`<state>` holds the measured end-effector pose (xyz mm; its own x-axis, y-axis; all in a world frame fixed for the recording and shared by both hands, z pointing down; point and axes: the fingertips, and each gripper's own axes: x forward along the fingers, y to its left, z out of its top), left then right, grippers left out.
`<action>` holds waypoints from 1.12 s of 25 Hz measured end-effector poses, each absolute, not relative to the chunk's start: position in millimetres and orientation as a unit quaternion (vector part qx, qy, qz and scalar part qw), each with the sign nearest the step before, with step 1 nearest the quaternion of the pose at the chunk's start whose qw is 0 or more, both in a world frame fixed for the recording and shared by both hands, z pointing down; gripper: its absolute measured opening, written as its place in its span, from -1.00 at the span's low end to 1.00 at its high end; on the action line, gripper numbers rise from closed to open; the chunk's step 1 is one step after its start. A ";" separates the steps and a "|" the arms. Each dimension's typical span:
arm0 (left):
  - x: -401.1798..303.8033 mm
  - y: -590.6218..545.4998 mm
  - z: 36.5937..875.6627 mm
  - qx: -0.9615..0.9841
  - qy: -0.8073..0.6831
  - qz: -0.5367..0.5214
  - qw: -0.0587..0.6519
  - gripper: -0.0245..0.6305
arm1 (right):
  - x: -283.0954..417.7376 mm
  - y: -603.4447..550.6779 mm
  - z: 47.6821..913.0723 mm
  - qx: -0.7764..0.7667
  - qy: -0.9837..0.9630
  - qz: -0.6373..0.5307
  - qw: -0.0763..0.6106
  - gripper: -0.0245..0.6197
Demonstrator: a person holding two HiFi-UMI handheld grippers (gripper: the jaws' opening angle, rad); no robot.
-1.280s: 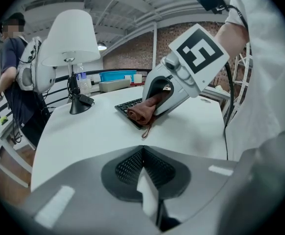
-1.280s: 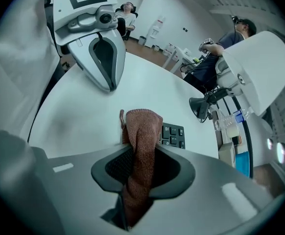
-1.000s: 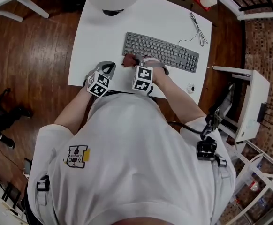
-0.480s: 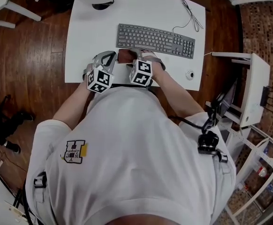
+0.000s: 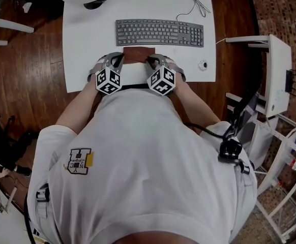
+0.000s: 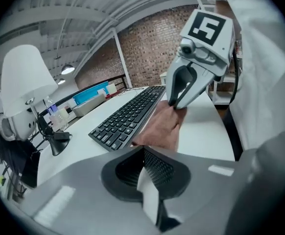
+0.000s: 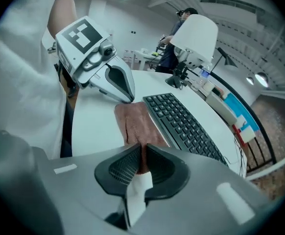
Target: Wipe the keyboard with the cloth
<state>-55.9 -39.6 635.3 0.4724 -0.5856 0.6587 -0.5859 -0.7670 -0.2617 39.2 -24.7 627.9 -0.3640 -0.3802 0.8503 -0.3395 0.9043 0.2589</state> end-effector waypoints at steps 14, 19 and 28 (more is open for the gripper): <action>-96.0 8.6 649.3 0.835 -0.399 0.369 0.083 -0.93 | 68.5 -15.3 638.8 0.271 -0.836 0.039 0.476 -0.87; -95.7 9.4 653.3 0.834 -0.396 0.376 0.083 -0.93 | 67.6 -11.6 643.8 0.262 -0.837 0.028 0.479 -0.88; -96.7 10.8 651.7 0.832 -0.397 0.382 0.065 -0.93 | 65.2 -12.3 641.9 0.243 -0.844 0.019 0.478 -0.88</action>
